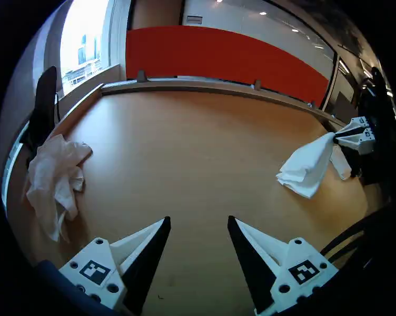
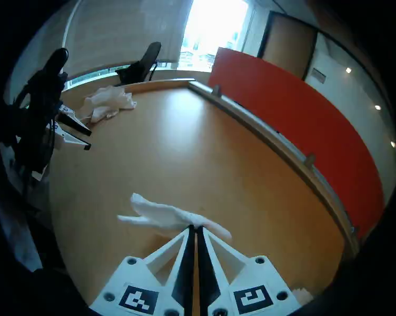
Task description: Fold towel
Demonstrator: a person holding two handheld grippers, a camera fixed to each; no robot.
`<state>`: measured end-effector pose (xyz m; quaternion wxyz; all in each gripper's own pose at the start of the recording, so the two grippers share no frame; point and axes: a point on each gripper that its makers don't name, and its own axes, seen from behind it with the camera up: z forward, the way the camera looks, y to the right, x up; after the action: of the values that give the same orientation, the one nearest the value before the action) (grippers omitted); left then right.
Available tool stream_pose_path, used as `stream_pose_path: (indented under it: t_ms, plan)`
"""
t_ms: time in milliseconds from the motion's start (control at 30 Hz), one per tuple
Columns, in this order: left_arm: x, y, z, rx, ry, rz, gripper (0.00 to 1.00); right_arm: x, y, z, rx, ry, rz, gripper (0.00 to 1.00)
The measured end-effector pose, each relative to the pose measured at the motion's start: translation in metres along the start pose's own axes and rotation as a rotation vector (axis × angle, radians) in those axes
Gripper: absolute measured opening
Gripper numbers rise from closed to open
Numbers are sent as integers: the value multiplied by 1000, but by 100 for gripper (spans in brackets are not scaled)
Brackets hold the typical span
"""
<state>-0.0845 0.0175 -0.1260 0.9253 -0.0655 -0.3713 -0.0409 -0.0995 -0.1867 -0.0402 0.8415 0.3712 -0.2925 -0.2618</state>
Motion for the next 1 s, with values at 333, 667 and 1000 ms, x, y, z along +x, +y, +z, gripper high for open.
stream_pose_path:
  t_ms: [333, 667, 1000]
  plan:
    - [8, 5, 0, -13, 15, 11, 79, 26, 31, -22, -56, 43, 25, 4]
    - [13, 11, 5, -24, 17, 22, 80, 8, 71, -42, -124, 15, 55, 4]
    - [19, 16, 9, -27, 15, 35, 80, -21, 119, -61, -182, -12, 120, 4]
